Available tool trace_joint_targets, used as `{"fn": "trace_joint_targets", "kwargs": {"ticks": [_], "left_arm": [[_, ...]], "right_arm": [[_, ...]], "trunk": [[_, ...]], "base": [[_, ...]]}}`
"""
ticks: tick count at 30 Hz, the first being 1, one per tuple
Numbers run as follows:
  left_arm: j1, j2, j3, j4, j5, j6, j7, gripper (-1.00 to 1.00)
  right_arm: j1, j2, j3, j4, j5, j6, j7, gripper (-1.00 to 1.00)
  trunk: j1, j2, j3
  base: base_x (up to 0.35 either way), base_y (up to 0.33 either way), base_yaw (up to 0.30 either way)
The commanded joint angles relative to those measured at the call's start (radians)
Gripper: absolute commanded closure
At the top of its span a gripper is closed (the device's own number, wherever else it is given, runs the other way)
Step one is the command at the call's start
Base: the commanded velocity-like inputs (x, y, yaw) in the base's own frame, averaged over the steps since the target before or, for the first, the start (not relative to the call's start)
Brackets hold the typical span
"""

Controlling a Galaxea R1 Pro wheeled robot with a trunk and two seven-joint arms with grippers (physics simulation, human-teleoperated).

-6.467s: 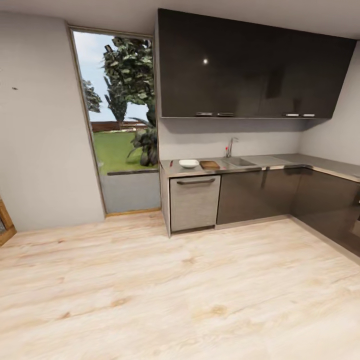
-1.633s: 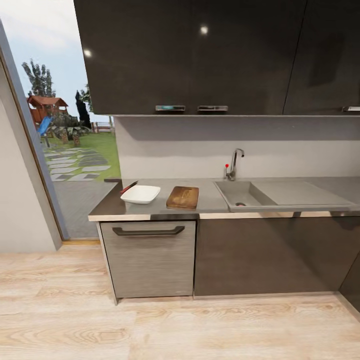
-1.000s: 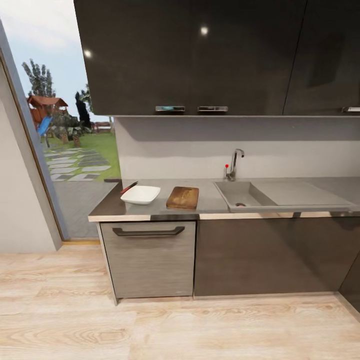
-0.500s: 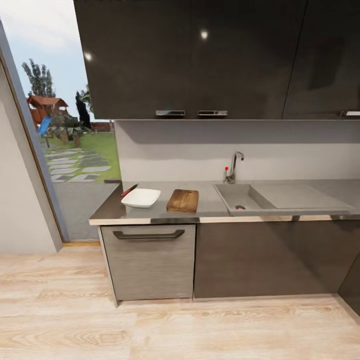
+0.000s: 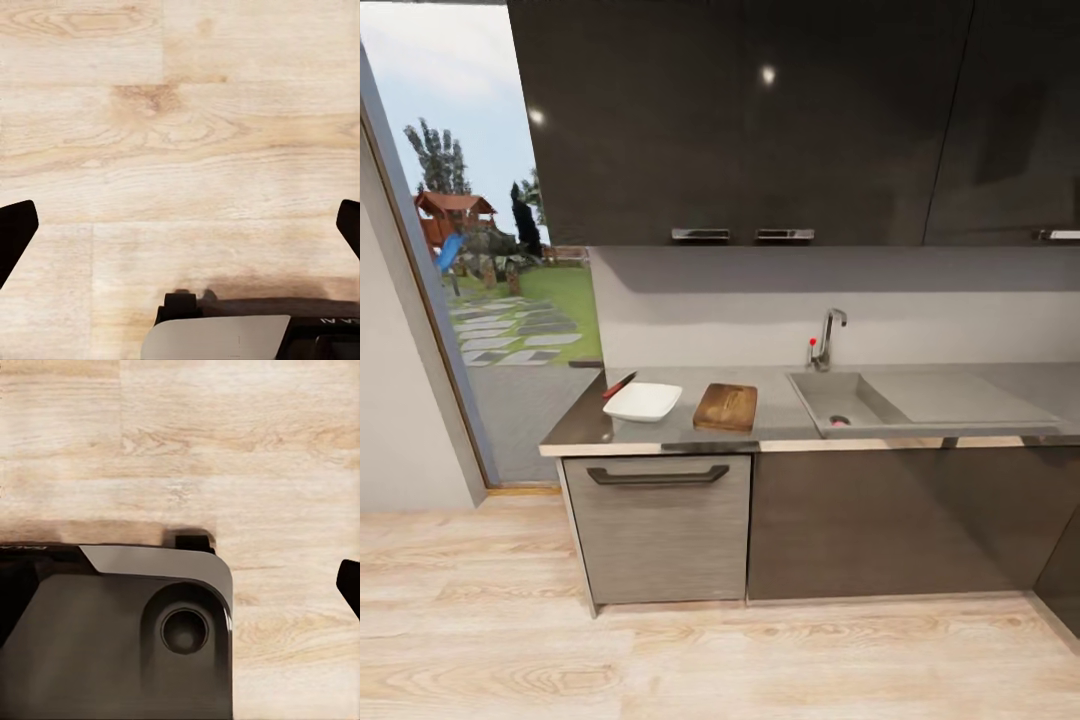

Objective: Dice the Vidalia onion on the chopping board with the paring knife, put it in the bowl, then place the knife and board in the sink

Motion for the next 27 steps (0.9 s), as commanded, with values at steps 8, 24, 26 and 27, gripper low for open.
{"fn": "trace_joint_targets", "kwargs": {"ticks": [8,24,26,27], "left_arm": [[0.000,0.000,0.001,-0.001,0.001,-0.002,0.000,-1.00],[0.000,0.000,0.001,-0.001,0.001,-0.002,0.000,-1.00],[0.000,0.000,0.001,-0.002,0.001,-0.002,0.000,-1.00],[0.000,0.000,0.001,-0.002,0.001,-0.002,0.000,-1.00]], "right_arm": [[-0.001,0.001,0.001,0.001,0.000,-0.003,-0.001,-1.00],[-0.001,0.001,0.001,0.001,0.000,-0.003,-0.001,-1.00],[-0.001,0.001,0.001,0.001,0.000,-0.003,-0.001,-1.00],[-0.001,0.001,0.001,0.001,0.000,-0.003,-0.001,-1.00]], "trunk": [[-0.031,0.056,0.024],[-0.092,0.168,0.074],[-0.100,0.182,0.081],[-0.104,0.189,0.084]], "base": [[0.000,0.000,0.000],[0.000,0.000,0.000],[0.000,0.000,0.000],[0.000,0.000,0.000]]}}
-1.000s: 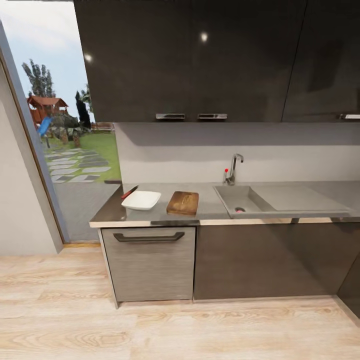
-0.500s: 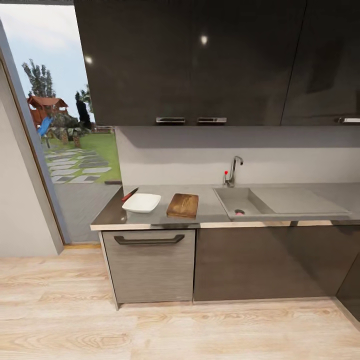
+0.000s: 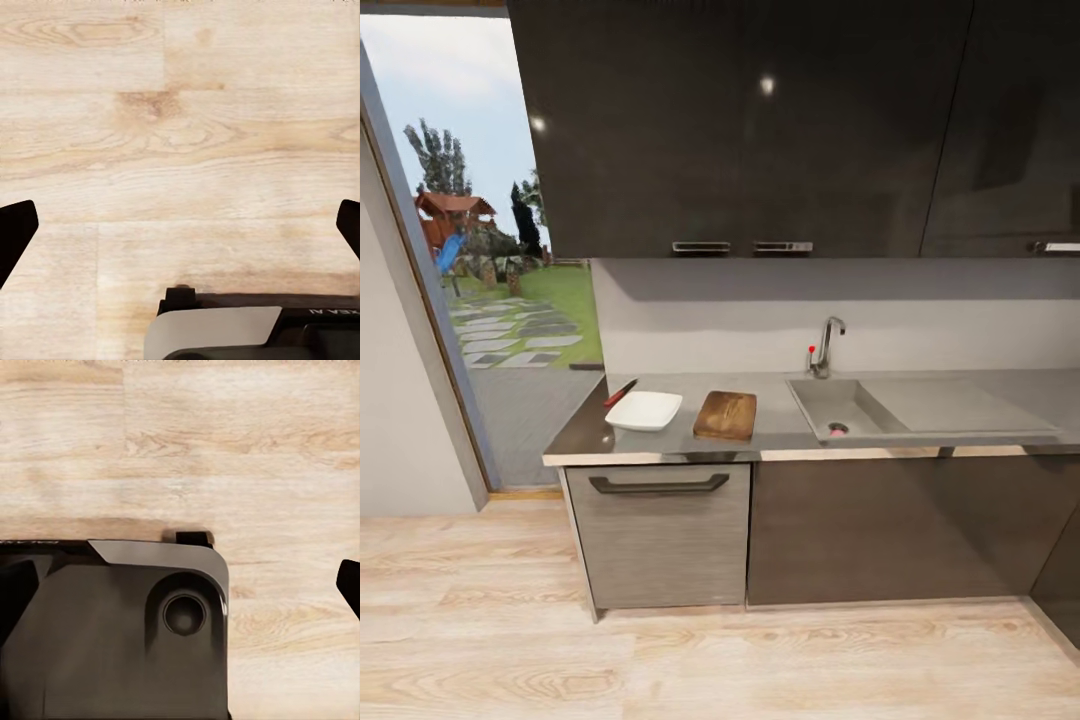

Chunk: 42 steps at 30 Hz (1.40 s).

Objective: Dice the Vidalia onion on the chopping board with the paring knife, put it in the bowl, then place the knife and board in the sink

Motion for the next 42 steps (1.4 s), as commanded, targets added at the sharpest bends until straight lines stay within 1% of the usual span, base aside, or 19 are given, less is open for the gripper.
{"fn": "trace_joint_targets", "kwargs": {"ticks": [1,30,34,36,38,39,41,42], "left_arm": [[0.000,0.000,0.001,-0.002,0.001,-0.002,0.000,-1.00],[0.000,0.000,0.001,-0.001,0.001,-0.001,0.000,-1.00],[0.000,0.000,0.001,-0.001,0.001,-0.001,0.000,-1.00],[0.000,0.000,0.001,-0.001,0.001,-0.001,0.000,-1.00],[0.000,0.000,0.001,-0.001,0.001,-0.001,0.000,-1.00],[0.000,0.000,0.001,0.000,0.001,-0.001,0.000,-1.00],[0.000,0.000,0.001,-0.001,0.001,-0.001,0.000,-1.00],[0.000,0.000,0.001,-0.001,0.001,-0.001,0.000,-1.00]], "right_arm": [[0.000,0.000,0.000,0.001,0.000,-0.003,-0.001,-1.00],[0.000,0.000,0.001,0.001,0.000,-0.003,0.000,-1.00],[-0.001,0.003,0.002,-0.001,-0.003,-0.003,0.001,-1.00],[0.000,0.009,0.001,-0.005,-0.003,-0.004,0.002,-1.00],[0.000,0.012,-0.001,-0.013,-0.004,-0.013,0.002,-1.00],[0.000,0.013,-0.002,-0.028,-0.004,-0.030,0.001,-1.00],[0.000,0.014,-0.003,-0.121,-0.002,-0.101,0.000,-1.00],[-0.001,0.013,-0.003,-0.144,-0.002,-0.114,-0.001,-1.00]], "trunk": [[-0.004,0.006,0.002],[-0.115,0.209,0.093],[-0.130,0.237,0.106],[-0.138,0.251,0.112],[-0.146,0.265,0.118],[-0.150,0.272,0.121],[-0.157,0.286,0.128],[-0.161,0.293,0.131]], "base": [[0.000,0.000,0.000],[0.000,0.000,0.000],[0.000,0.000,0.000],[0.000,0.000,0.000],[0.000,0.000,0.000],[0.000,0.000,0.000],[0.000,0.000,0.000],[0.000,0.000,0.000]]}}
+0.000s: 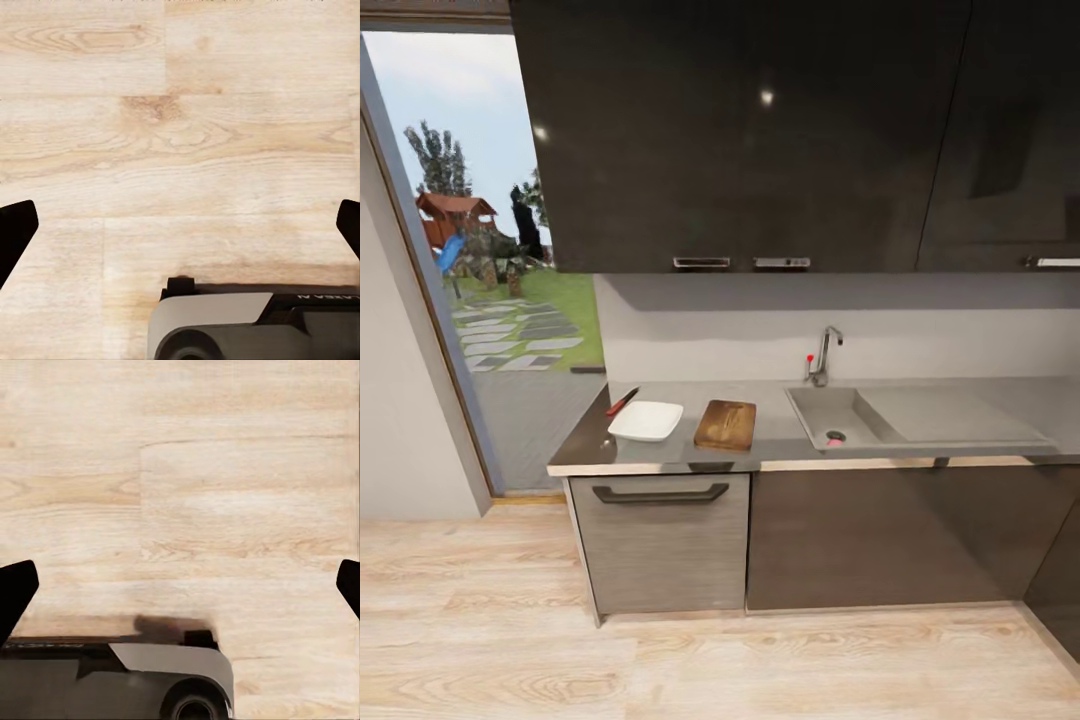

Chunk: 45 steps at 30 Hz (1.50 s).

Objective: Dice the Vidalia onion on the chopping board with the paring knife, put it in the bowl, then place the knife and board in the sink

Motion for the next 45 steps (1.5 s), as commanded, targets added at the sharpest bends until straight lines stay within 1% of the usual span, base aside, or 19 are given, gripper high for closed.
{"fn": "trace_joint_targets", "kwargs": {"ticks": [1,2,4,6,9,10,16,29,40,45], "left_arm": [[0.000,0.000,0.001,-0.001,0.001,-0.002,0.000,-1.00],[0.000,0.000,0.001,-0.001,0.001,-0.002,0.000,-1.00],[0.000,0.000,0.001,-0.001,0.001,-0.002,0.000,-1.00],[0.000,0.000,0.001,-0.001,0.001,-0.002,0.000,-1.00],[0.000,-0.001,0.001,-0.001,0.001,-0.002,0.000,-1.00],[0.000,-0.001,0.001,-0.001,0.001,-0.002,0.000,-1.00],[0.000,-0.007,-0.001,0.001,0.001,-0.002,0.000,-1.00],[0.000,-0.008,-0.001,0.000,0.001,-0.002,0.000,-1.00],[0.000,-0.007,0.001,-0.001,0.001,-0.003,0.000,-1.00],[0.000,-0.002,0.001,-0.001,0.001,-0.003,-0.001,-1.00]], "right_arm": [[-0.001,-0.002,0.000,-0.048,0.000,-0.023,-0.001,-1.00],[-0.001,-0.003,0.000,-0.074,0.000,-0.030,-0.001,-1.00],[-0.001,-0.004,0.000,-0.191,0.004,-0.047,-0.003,-1.00],[-0.001,-0.005,0.000,-0.249,0.005,-0.051,-0.006,-1.00],[-0.001,-0.006,0.000,-0.303,0.005,-0.051,-0.014,-1.00],[-0.001,-0.007,0.000,-0.331,0.006,-0.047,-0.036,-1.00],[0.000,-0.007,-0.002,-0.344,0.001,-0.050,-0.053,-1.00],[-0.001,-0.007,-0.002,-0.338,0.001,-0.051,-0.054,-1.00],[0.000,-0.007,-0.001,-0.335,0.004,-0.053,-0.053,-1.00],[-0.001,-0.007,0.002,-0.335,0.006,-0.053,-0.051,-1.00]], "trunk": [[-0.004,0.006,0.002],[-0.008,0.013,0.005],[-0.015,0.027,0.011],[-0.023,0.041,0.017],[-0.034,0.062,0.027],[-0.038,0.069,0.030],[-0.061,0.111,0.049],[-0.111,0.202,0.090],[-0.111,0.202,0.090],[-0.111,0.202,0.090]], "base": [[0.000,0.000,0.000],[0.000,0.000,0.000],[0.000,0.000,0.000],[0.000,0.000,0.000],[0.000,0.000,0.000],[0.000,0.000,0.000],[0.000,0.000,0.000],[0.000,0.000,0.000],[0.000,0.000,0.000],[0.000,0.000,0.000]]}}
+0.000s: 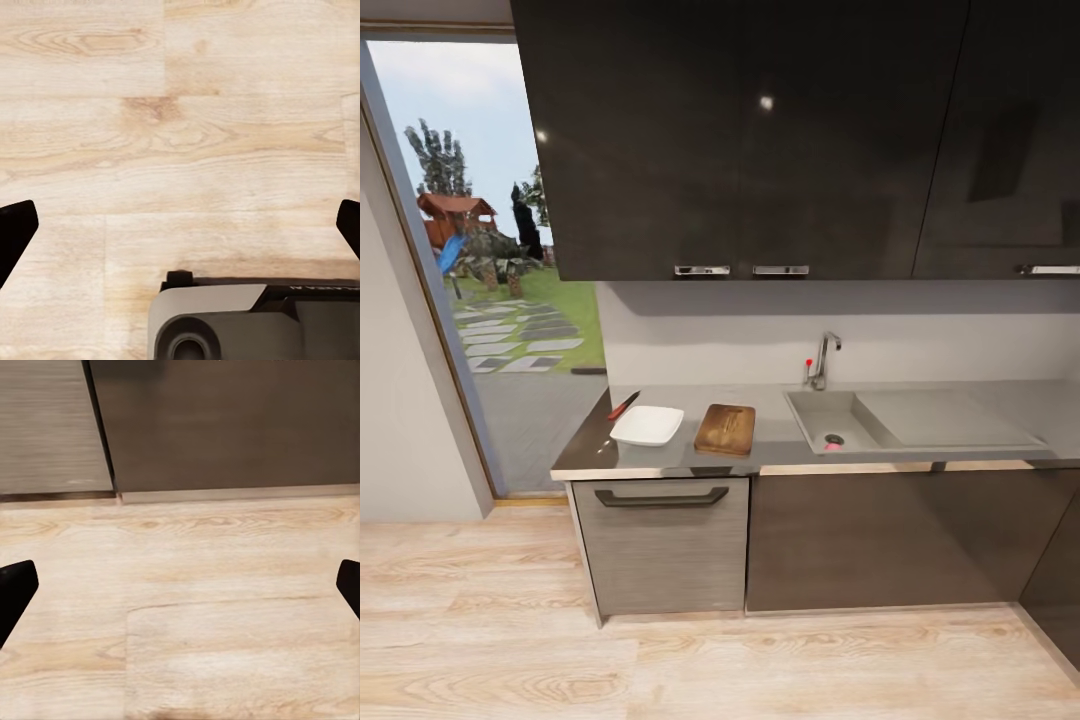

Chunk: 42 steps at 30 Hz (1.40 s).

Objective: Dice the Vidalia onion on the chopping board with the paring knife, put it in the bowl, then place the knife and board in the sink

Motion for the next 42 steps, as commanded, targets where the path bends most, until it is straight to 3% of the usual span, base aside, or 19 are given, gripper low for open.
{"fn": "trace_joint_targets", "kwargs": {"ticks": [1,8,10,12,16,19,24,27,28,30,33,39,41,42], "left_arm": [[0.000,0.002,0.001,-0.002,0.001,-0.001,0.001,-1.00],[0.000,0.007,0.002,-0.003,0.003,-0.001,0.001,-1.00],[0.000,0.007,0.002,-0.003,0.004,-0.001,0.001,-1.00],[0.000,0.010,0.002,-0.002,0.004,-0.001,0.002,-1.00],[0.000,0.012,0.003,-0.002,0.004,-0.001,0.002,-1.00],[0.000,0.012,0.020,-0.001,0.004,-0.001,0.002,-1.00],[0.000,0.011,0.044,0.000,0.004,-0.001,0.000,-1.00],[0.000,0.010,0.050,0.002,0.004,-0.001,0.000,-1.00],[0.000,0.010,0.050,0.003,0.004,-0.001,0.000,-1.00],[0.000,0.009,0.051,0.006,0.004,-0.001,0.000,-1.00],[0.000,0.008,0.051,0.008,0.003,-0.001,0.000,-1.00],[0.000,0.003,0.050,0.026,0.001,0.002,0.001,-1.00],[0.000,0.003,0.050,0.040,0.001,0.004,0.001,-1.00],[0.000,0.003,0.048,0.061,0.000,0.005,0.001,-1.00]], "right_arm": [[-0.001,0.000,0.002,0.000,0.001,-0.003,-0.003,-1.00],[-0.001,0.004,0.005,-0.009,0.005,-0.004,-0.004,-1.00],[-0.001,0.006,0.004,-0.030,0.006,0.001,-0.014,-1.00],[-0.001,0.008,0.003,-0.116,0.006,0.019,-0.047,-1.00],[-0.001,0.016,0.007,-0.289,0.005,0.165,-0.105,-1.00],[-0.001,0.037,0.021,-0.500,0.005,0.371,-0.151,-1.00],[-0.022,0.048,0.046,-0.710,0.030,0.524,-0.206,-1.00],[-0.121,0.077,0.075,-0.803,0.109,0.712,-0.266,-1.00],[-0.140,0.085,0.077,-0.809,0.118,0.734,-0.272,-1.00],[-0.244,0.119,0.082,-0.823,0.153,0.819,-0.291,-1.00],[-0.341,0.133,0.084,-0.826,0.171,0.887,-0.297,-1.00],[-0.618,0.158,0.085,-0.795,0.183,1.081,-0.297,-1.00],[-0.723,0.170,0.085,-0.734,0.183,1.115,-0.297,-1.00],[-0.836,0.173,0.085,-0.634,0.183,1.132,-0.296,-1.00]], "trunk": [[0.000,-0.002,-0.002],[0.000,-0.002,-0.002],[0.000,-0.002,-0.002],[0.000,-0.002,-0.002],[0.000,-0.002,-0.002],[0.000,-0.002,-0.002],[0.000,-0.002,-0.002],[0.000,-0.002,-0.002],[0.000,-0.002,-0.002],[0.000,-0.002,-0.002],[0.000,-0.002,-0.002],[0.000,-0.002,-0.002],[0.000,-0.002,-0.002],[0.000,-0.002,-0.002]], "base": [[0.000,0.000,0.000],[0.000,0.000,0.000],[0.000,0.000,0.000],[0.000,0.000,0.000],[0.000,0.000,0.000],[0.000,0.000,0.000],[0.000,0.000,0.000],[0.000,0.000,0.000],[0.000,0.000,0.000],[0.000,0.000,0.000],[0.000,0.000,0.000],[0.000,0.000,0.000],[0.000,0.000,0.000],[0.000,0.000,0.000]]}}
